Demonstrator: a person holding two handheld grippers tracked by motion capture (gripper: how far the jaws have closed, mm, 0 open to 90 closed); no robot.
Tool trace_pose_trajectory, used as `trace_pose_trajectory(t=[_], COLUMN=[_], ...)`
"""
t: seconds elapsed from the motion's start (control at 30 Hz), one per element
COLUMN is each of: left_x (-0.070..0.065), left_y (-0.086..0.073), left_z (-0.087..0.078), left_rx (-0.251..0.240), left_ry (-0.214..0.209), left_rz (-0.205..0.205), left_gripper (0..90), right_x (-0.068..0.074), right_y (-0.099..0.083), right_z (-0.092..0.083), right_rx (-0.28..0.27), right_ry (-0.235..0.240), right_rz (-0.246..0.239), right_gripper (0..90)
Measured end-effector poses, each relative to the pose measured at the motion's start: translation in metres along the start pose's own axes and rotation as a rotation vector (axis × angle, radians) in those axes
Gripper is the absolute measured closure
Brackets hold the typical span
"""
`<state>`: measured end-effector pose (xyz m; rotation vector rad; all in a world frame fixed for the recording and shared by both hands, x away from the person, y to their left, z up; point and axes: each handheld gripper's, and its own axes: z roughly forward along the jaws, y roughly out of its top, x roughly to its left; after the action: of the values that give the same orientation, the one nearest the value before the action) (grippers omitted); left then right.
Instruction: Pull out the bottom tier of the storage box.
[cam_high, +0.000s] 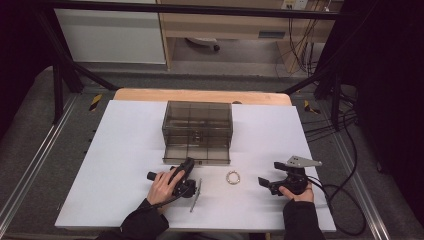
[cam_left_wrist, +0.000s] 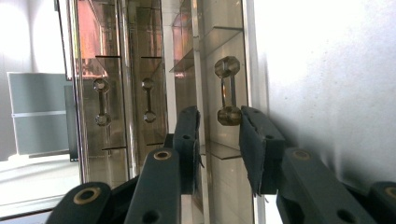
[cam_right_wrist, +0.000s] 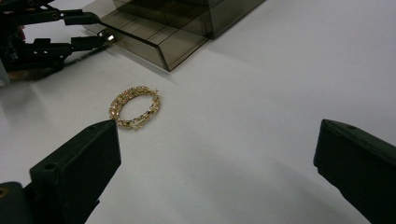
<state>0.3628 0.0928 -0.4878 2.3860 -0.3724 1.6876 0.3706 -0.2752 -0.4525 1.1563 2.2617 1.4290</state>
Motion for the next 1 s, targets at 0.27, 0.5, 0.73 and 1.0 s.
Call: trace_pose_trajectory(t=[0.27,0.5,0.73,1.0], left_x=[-0.001,0.002,0.009,0.017], left_y=[0.000,-0.001,-0.003,-0.004], left_z=[0.001,0.001,0.000,-0.005], left_rx=[-0.001,-0.003,-0.001,-0.003], left_ry=[-0.014,-0.037,-0.076,-0.133], left_rz=[-0.016,-0.027,-0.096,-0.196], left_gripper=[68.0,66.8,59.9,49.2], right_x=[0.000,0.000,0.000,0.000], right_y=[0.000,0.000,0.000,0.000], right_z=[0.000,0.000,0.000,0.000], right_rx=[0.001,0.000,0.004,0.002], right_ry=[0.001,0.000,0.002,0.001], right_rz=[0.004,0.000,0.003,0.003], right_gripper=[1.1,1.1,1.0,1.0])
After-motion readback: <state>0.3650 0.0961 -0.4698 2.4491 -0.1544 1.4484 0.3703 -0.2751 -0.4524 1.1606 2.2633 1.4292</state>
